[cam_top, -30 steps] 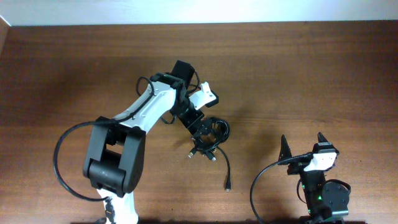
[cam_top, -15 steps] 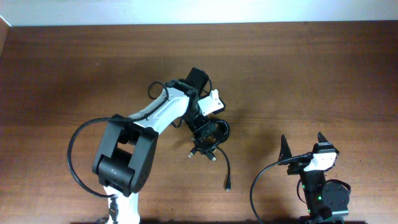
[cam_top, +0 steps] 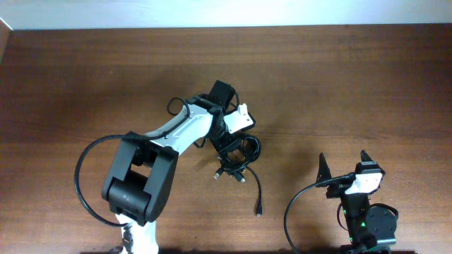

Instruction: Untangle cables

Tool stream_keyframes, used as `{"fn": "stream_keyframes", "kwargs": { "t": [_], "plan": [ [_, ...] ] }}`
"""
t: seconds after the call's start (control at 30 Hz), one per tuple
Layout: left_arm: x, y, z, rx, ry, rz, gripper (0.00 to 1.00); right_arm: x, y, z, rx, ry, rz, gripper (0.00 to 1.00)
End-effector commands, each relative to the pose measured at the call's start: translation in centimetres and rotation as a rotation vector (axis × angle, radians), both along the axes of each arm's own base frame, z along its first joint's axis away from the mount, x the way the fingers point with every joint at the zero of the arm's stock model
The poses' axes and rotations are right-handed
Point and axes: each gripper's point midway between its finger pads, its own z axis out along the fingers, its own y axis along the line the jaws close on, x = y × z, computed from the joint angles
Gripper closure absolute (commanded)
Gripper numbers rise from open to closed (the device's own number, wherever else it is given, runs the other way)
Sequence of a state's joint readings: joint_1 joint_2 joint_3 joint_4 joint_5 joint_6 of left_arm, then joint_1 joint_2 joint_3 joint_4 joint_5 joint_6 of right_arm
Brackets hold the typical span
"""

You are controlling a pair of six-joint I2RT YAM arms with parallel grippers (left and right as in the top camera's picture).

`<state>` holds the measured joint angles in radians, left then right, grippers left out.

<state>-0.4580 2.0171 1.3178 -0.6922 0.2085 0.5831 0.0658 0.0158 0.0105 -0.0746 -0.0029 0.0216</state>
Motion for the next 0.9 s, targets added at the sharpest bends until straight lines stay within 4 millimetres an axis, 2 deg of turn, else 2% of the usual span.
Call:
{"fn": "stream_keyframes", "kwargs": {
  "t": [0.0,0.03,0.07,0.13,0.17,0.27,0.3,0.4,0.43,0.47,0.53,0.6,0.7,0.73,0.83,0.87],
  "plan": [
    [-1.9,1.1,-2.5,0.035,0.074,0.009,0.44,0.0,0.0,-0.2,-0.002,0.003,0.005,0.01],
    [-1.7,1.0,-2.7,0.028,0.06,0.009,0.47,0.0,0.0,-0.2,-0.002,0.003,0.005,0.01],
    [-1.5,0.8,-2.7,0.024,0.052,0.008,0.59,0.0,0.0,-0.2,-0.002,0.003,0.005,0.01],
    [-1.3,0.7,-2.6,0.019,0.042,0.008,0.91,0.0,0.0,-0.2,-0.002,0.003,0.006,0.01],
    [-1.1,0.6,-2.6,0.016,0.037,0.008,1.0,0.0,0.0,-0.2,-0.002,0.003,0.006,0.01],
    [0.3,0.3,-1.1,0.02,0.003,0.012,1.0,0.0,0.0,-0.2,-0.002,0.003,0.005,0.01],
    [1.9,0.7,0.2,0.063,-0.057,0.024,1.0,0.0,0.0,-0.2,-0.002,0.003,0.005,0.01],
    [4.4,0.1,4.0,0.039,-0.208,-0.036,1.0,0.0,0.0,-0.2,-0.002,0.003,0.005,0.01],
    [5.5,-0.5,5.5,0.017,-0.281,-0.071,1.0,0.0,0.0,-0.2,-0.002,0.003,0.005,0.01],
    [6.2,-1.8,7.6,-0.055,-0.35,-0.111,1.0,0.0,0.0,-0.2,-0.002,0.003,0.005,0.01],
    [4.1,-4.8,9.8,-0.24,-0.33,-0.268,1.0,0.0,0.0,-0.2,-0.002,0.003,0.005,0.01],
    [3.0,-6.1,11.8,-0.343,-0.346,-0.358,1.0,0.0,0.0,-0.2,-0.002,0.003,0.005,0.01],
    [0.0,-6.6,16.3,-0.562,-0.348,-0.511,1.0,0.0,0.0,-0.2,-0.002,0.002,0.006,0.01],
    [-1.1,-5.9,18.7,-0.65,-0.358,-0.546,1.0,0.0,0.3,0.3,0.016,-0.016,0.021,0.01],
    [-2.7,-5.3,22.1,-0.759,-0.36,-0.554,1.0,-0.7,3.1,2.9,0.251,-0.042,0.179,0.01],
    [-3.3,-5.4,22.9,-0.792,-0.357,-0.564,1.0,-1.1,3.5,3.8,0.298,-0.026,0.198,0.01]
  ]
}}
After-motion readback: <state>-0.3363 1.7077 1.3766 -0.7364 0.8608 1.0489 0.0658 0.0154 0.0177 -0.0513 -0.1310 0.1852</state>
